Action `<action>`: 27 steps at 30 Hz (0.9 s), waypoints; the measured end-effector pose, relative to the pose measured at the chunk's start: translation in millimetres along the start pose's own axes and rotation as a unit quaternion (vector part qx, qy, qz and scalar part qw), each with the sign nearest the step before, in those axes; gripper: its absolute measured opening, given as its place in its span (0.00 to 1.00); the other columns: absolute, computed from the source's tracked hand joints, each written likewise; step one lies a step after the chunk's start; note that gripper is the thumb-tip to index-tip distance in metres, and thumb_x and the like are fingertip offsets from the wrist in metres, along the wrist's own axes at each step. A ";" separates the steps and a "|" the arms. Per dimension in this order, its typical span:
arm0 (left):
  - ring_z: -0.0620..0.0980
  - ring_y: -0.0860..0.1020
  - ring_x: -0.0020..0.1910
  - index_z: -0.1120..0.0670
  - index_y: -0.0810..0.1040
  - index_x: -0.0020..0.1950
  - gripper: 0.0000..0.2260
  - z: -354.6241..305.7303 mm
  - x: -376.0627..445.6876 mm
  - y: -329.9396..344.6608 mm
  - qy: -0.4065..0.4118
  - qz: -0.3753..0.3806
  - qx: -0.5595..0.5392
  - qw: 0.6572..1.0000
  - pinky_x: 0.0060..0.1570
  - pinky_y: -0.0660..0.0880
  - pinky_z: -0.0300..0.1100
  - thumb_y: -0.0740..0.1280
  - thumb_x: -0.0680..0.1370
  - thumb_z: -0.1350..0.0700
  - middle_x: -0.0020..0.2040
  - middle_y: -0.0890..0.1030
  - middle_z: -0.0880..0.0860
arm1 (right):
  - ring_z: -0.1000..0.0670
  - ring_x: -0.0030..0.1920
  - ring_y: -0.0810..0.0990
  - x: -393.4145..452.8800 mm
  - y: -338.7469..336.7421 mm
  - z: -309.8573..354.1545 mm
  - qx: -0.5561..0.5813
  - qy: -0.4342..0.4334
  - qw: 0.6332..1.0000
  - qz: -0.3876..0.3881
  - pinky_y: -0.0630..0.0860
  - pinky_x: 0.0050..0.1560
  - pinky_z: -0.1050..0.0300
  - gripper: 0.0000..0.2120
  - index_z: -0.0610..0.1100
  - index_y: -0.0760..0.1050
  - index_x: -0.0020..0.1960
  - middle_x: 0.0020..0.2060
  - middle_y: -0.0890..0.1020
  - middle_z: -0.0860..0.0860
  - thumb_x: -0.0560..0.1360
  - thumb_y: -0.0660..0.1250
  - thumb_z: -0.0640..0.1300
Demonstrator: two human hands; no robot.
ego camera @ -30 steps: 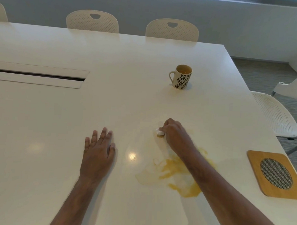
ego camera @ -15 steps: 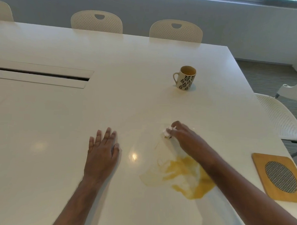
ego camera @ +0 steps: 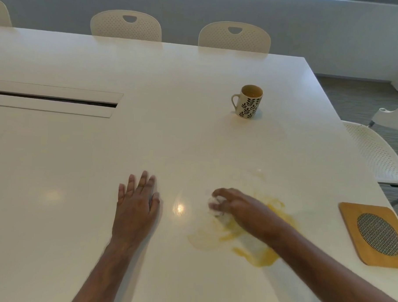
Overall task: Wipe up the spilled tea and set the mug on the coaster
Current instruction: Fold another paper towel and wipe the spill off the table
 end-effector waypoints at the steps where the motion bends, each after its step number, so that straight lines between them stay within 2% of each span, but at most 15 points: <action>1: 0.57 0.55 0.85 0.48 0.65 0.83 0.28 0.5 -0.2 0.0 0.000 0.000 -0.001 1.000 0.83 0.50 0.59 0.52 0.82 0.45 0.85 0.61 0.50 | 0.60 0.59 0.77 -2.3 -7.5 -15.2 -0.007 0.020 1.000 0.007 0.73 0.63 0.54 0.15 0.57 0.80 0.61 0.61 0.79 0.58 0.80 0.64 0.62; 3: 0.57 0.55 0.85 0.48 0.65 0.83 0.28 0.4 -0.2 -0.2 0.001 -0.001 -0.002 1.000 0.83 0.50 0.59 0.52 0.82 0.45 0.85 0.61 0.49 | 0.54 0.59 0.79 -4.9 -25.1 -51.2 0.013 0.116 0.993 -0.020 0.74 0.57 0.55 0.12 0.52 0.82 0.57 0.59 0.80 0.57 0.83 0.63 0.56; 5: 0.57 0.55 0.85 0.48 0.65 0.83 0.28 -0.4 -0.6 -1.0 0.000 0.000 -0.003 1.000 0.83 0.50 0.58 0.52 0.82 0.45 0.85 0.61 0.49 | 0.48 0.59 0.79 -6.5 -34.3 -77.0 -0.004 0.185 0.983 -0.009 0.76 0.55 0.53 0.09 0.50 0.83 0.58 0.60 0.80 0.54 0.84 0.64 0.46; 7: 0.57 0.55 0.85 0.48 0.65 0.83 0.28 -1.5 -1.2 -1.7 -0.001 -0.002 -0.004 1.000 0.83 0.50 0.58 0.53 0.82 0.45 0.85 0.61 0.49 | 0.45 0.57 0.80 -6.3 -35.8 -82.0 -0.025 0.203 0.979 -0.020 0.80 0.50 0.49 0.15 0.48 0.84 0.61 0.61 0.80 0.49 0.82 0.63 0.36; 8: 0.56 0.55 0.85 0.48 0.66 0.83 0.28 -1.7 -1.3 -1.8 -0.001 -0.002 -0.004 1.000 0.83 0.50 0.58 0.53 0.82 0.46 0.85 0.61 0.49 | 0.43 0.55 0.80 -6.2 -33.8 -77.4 -0.020 0.194 0.980 -0.035 0.81 0.48 0.49 0.16 0.47 0.84 0.60 0.61 0.81 0.48 0.81 0.61 0.36; 9: 0.56 0.55 0.85 0.48 0.66 0.83 0.28 -1.9 -1.3 -1.8 -0.002 -0.003 -0.005 1.000 0.83 0.50 0.58 0.53 0.82 0.46 0.85 0.61 0.49 | 0.42 0.56 0.80 -8.4 -29.2 -72.4 -0.002 0.190 0.981 -0.040 0.81 0.50 0.51 0.17 0.47 0.84 0.60 0.61 0.81 0.47 0.80 0.60 0.38; 11: 0.57 0.55 0.85 0.48 0.66 0.83 0.28 -1.9 -1.0 -1.9 -0.002 -0.003 -0.003 1.000 0.83 0.50 0.58 0.53 0.82 0.45 0.84 0.61 0.49 | 0.47 0.66 0.75 -15.8 -17.0 -59.7 0.026 0.174 0.984 -0.009 0.71 0.63 0.57 0.18 0.53 0.81 0.66 0.68 0.76 0.52 0.83 0.58 0.41; 12: 0.57 0.55 0.85 0.48 0.66 0.83 0.28 -1.4 -1.0 -1.7 -0.001 -0.003 -0.001 1.000 0.83 0.50 0.58 0.52 0.82 0.45 0.84 0.61 0.49 | 0.50 0.69 0.72 -23.2 -10.6 -51.7 0.033 0.148 0.988 0.004 0.68 0.65 0.58 0.18 0.56 0.78 0.68 0.70 0.74 0.56 0.84 0.58 0.43; 15: 0.57 0.55 0.85 0.48 0.66 0.83 0.28 -0.5 -1.3 -1.0 0.001 -0.005 -0.001 1.000 0.83 0.50 0.58 0.51 0.82 0.44 0.84 0.61 0.50 | 0.53 0.67 0.75 -50.5 -6.1 -48.0 0.031 0.129 0.991 0.025 0.77 0.60 0.59 0.17 0.58 0.77 0.68 0.71 0.73 0.58 0.84 0.55 0.51; 17: 0.57 0.56 0.85 0.49 0.66 0.83 0.29 -0.8 -1.1 -0.4 0.002 -0.006 0.000 1.000 0.83 0.50 0.58 0.51 0.82 0.44 0.84 0.62 0.50 | 0.52 0.64 0.78 -59.2 -15.3 -65.8 0.045 0.153 0.987 0.006 0.76 0.62 0.61 0.14 0.57 0.80 0.66 0.70 0.76 0.57 0.83 0.61 0.50; 19: 0.57 0.56 0.85 0.49 0.66 0.82 0.29 -0.7 -0.9 -0.5 0.001 -0.007 0.002 1.000 0.83 0.50 0.58 0.51 0.82 0.44 0.84 0.61 0.50 | 0.50 0.63 0.78 -57.9 -25.4 -96.0 0.049 0.220 0.974 -0.018 0.70 0.63 0.67 0.11 0.56 0.82 0.62 0.67 0.78 0.57 0.82 0.67 0.46; 20: 0.57 0.56 0.85 0.49 0.66 0.82 0.29 -0.8 -0.6 -0.6 0.001 -0.006 0.002 1.000 0.83 0.50 0.58 0.51 0.82 0.44 0.84 0.61 0.50 | 0.48 0.62 0.78 -53.3 -28.3 -108.8 0.038 0.247 0.968 -0.019 0.68 0.62 0.66 0.11 0.54 0.83 0.60 0.66 0.79 0.56 0.82 0.68 0.43; 22: 0.57 0.55 0.85 0.49 0.66 0.83 0.29 -1.4 -0.6 -0.8 0.000 -0.004 0.001 1.000 0.83 0.50 0.58 0.51 0.82 0.43 0.84 0.61 0.50 | 0.44 0.61 0.79 -38.1 -31.0 -123.5 0.011 0.271 0.962 -0.035 0.74 0.60 0.56 0.11 0.49 0.84 0.59 0.64 0.80 0.50 0.82 0.66 0.39; 24: 0.57 0.55 0.85 0.49 0.66 0.83 0.29 -1.3 -0.8 -0.7 -0.002 -0.002 0.002 1.000 0.83 0.49 0.58 0.50 0.82 0.43 0.85 0.61 0.49 | 0.45 0.61 0.78 -17.1 -33.1 -121.4 0.000 0.274 0.961 -0.047 0.76 0.59 0.51 0.12 0.48 0.82 0.61 0.63 0.80 0.49 0.83 0.62 0.44; 27: 0.55 0.54 0.85 0.48 0.65 0.83 0.29 -1.4 -0.9 -0.3 -0.007 0.001 0.002 1.000 0.83 0.48 0.57 0.51 0.82 0.44 0.85 0.60 0.49 | 0.46 0.63 0.77 7.8 -29.1 -100.3 0.028 0.268 0.961 -0.059 0.75 0.60 0.52 0.16 0.46 0.81 0.62 0.64 0.79 0.49 0.84 0.58 0.49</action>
Point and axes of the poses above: each hand's wrist, its own x-axis towards the middle knuckle, its own y-axis out of the palm, z = x × y, the point moved 5 cm from there along x, towards the middle knuckle
